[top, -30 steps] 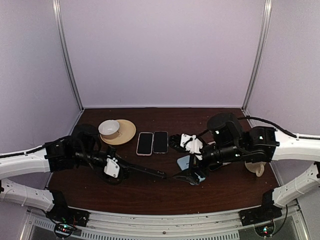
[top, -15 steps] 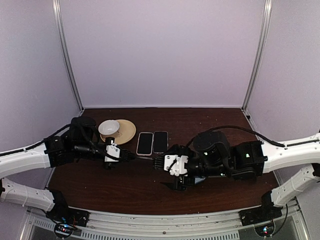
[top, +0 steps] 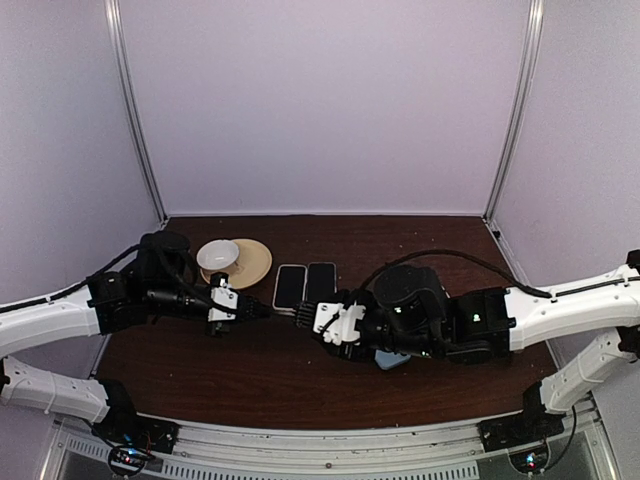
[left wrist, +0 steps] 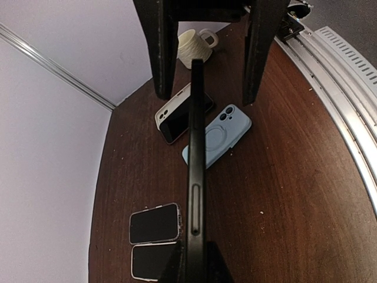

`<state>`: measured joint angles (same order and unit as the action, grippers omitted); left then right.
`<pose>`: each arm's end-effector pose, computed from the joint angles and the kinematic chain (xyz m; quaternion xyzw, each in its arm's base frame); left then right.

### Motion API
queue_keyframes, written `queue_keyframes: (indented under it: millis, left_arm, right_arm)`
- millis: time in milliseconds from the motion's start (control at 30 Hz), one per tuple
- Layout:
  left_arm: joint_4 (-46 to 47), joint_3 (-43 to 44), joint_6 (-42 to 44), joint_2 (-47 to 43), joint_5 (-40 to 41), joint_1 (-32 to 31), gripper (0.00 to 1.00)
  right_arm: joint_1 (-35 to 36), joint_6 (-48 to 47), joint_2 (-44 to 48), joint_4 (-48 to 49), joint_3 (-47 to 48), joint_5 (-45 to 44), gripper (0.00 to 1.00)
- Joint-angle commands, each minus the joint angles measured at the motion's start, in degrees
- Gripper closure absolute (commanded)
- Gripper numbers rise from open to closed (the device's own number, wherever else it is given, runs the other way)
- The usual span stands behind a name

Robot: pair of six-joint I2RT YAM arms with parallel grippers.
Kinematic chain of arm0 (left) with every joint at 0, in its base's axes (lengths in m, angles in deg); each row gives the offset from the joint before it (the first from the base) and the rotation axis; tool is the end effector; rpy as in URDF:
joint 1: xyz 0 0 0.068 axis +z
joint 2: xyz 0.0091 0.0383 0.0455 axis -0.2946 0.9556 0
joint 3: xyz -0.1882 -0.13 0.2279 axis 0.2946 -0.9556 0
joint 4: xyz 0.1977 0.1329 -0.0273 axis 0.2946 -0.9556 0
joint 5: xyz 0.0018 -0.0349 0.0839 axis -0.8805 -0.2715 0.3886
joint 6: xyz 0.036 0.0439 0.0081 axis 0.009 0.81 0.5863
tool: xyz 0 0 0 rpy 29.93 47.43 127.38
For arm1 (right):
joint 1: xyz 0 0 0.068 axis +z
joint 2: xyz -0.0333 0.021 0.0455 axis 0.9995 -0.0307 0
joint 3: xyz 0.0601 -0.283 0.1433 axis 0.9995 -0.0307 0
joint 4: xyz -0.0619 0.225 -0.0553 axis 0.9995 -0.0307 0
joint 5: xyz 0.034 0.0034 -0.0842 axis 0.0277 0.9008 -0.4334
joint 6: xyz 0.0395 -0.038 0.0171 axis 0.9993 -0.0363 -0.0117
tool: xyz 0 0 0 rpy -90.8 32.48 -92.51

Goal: Take the phone out of the phone case
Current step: Pass from the left arm to the right

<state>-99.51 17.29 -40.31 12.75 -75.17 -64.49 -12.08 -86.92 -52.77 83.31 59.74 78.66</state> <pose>0.1129 -0.1477 0.3230 0.6829 0.4958 -0.1906 0.5015 0.0778 0.2846 0.3472 -0.6373 0.5520 0.1424 0.5185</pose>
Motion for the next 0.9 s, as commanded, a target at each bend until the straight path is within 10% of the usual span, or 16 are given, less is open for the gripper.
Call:
queue_keyframes:
  millis: [0,667,867]
  left_arm:
    - [5.5,1.9,-1.0,-1.5,-1.9,0.5,1.0]
    - [5.5,1.7,-0.2,-1.6,-2.1,0.5,1.0]
    - [5.2,1.8,0.3,-1.3,-1.4,0.5,0.65]
  right_arm:
    - [0.2,-0.9,-0.9,2.0,-0.5,-2.6,0.51]
    - [0.2,-1.4,-3.1,-0.4,1.8,-4.2,1.0]
    - [0.1,-1.8,-3.6,0.1,2.2,-7.2,1.0]
